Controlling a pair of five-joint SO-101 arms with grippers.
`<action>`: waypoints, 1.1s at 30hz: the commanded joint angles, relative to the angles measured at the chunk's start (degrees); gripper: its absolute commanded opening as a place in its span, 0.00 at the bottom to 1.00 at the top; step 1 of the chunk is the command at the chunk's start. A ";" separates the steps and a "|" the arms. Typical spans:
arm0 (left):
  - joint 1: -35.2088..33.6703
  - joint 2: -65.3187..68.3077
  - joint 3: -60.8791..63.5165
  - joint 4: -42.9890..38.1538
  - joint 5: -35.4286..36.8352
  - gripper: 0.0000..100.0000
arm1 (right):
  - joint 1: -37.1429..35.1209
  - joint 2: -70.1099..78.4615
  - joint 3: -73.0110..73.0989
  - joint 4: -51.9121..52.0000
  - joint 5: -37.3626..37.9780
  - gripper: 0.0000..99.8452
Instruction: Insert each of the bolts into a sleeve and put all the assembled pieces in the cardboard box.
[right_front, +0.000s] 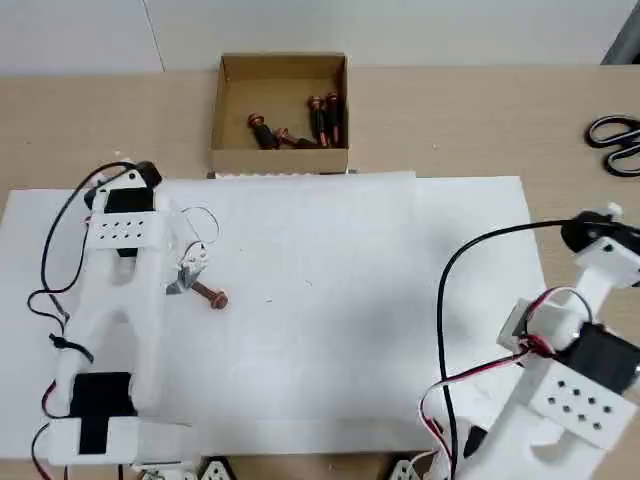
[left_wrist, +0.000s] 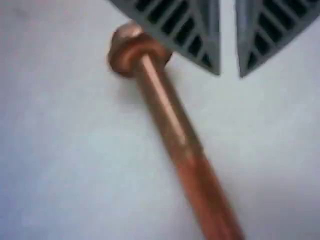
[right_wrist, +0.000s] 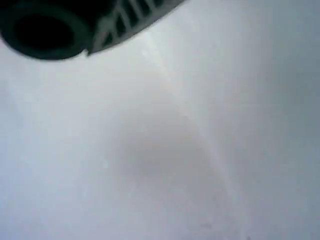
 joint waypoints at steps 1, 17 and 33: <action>0.44 0.00 -2.42 -2.37 0.97 0.14 | 0.84 -2.86 0.18 -1.36 1.76 0.01; 3.52 0.35 -0.31 -2.55 1.23 0.21 | 0.66 -3.47 0.26 -1.45 1.67 0.01; 5.54 -0.26 -0.22 1.14 3.16 0.21 | 0.84 -3.91 0.26 -1.45 1.67 0.01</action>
